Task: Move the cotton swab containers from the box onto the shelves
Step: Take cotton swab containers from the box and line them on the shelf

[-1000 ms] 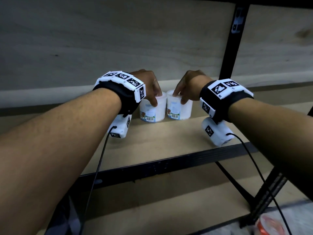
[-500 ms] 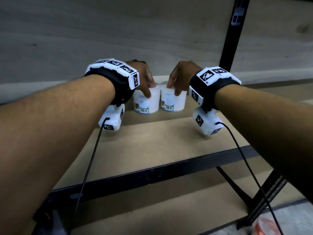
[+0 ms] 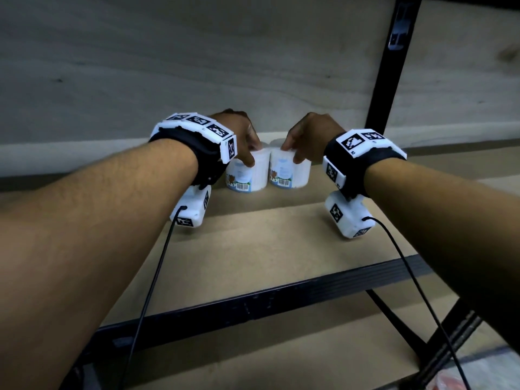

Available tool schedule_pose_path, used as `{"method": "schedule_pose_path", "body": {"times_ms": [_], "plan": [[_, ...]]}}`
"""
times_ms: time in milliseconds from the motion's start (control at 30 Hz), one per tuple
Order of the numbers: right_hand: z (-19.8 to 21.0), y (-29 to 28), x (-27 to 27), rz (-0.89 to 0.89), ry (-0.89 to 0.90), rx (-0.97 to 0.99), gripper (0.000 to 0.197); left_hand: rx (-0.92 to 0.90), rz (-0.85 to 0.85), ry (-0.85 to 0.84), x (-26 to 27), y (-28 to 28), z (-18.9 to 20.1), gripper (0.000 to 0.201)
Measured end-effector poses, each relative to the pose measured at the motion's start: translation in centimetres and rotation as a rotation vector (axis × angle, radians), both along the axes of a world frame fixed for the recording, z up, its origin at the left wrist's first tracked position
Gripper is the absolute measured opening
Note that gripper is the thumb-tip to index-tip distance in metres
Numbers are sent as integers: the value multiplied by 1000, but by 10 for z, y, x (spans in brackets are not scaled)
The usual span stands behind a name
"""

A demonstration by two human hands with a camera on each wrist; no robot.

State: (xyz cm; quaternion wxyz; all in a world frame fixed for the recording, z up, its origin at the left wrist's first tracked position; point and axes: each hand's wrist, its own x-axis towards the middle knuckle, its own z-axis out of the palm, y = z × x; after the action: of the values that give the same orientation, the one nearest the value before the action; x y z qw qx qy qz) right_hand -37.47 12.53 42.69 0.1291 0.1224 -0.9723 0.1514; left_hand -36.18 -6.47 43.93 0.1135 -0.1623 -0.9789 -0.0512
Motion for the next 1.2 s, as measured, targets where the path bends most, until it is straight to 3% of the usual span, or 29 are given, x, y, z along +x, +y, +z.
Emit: {"method": "schedule_pose_path", "body": {"times_ms": [167, 267, 367, 433, 633, 867, 1200], "plan": [[-12, -3, -2, -21, 88, -10, 33, 37, -4, 24, 5, -3, -6, 46], [-8, -3, 7, -26, 36, 1, 29, 1, 7, -13, 13, -4, -12, 61], [1, 1, 24, -4, -61, 83, 44, -20, 12, -87, 24, -7, -18, 85], [4, 1, 35, -10, -80, 112, 54, -14, 20, -94, 36, -10, -14, 90], [4, 3, 74, 1, -63, 58, 52, -45, 50, -96, 81, -10, 5, 73], [5, 8, 125, 97, -23, 61, 49, 29, -42, -85, 138, -5, 4, 68], [-12, 9, 190, 201, 15, -99, 36, 155, -109, 33, 206, -16, -29, 51]]}}
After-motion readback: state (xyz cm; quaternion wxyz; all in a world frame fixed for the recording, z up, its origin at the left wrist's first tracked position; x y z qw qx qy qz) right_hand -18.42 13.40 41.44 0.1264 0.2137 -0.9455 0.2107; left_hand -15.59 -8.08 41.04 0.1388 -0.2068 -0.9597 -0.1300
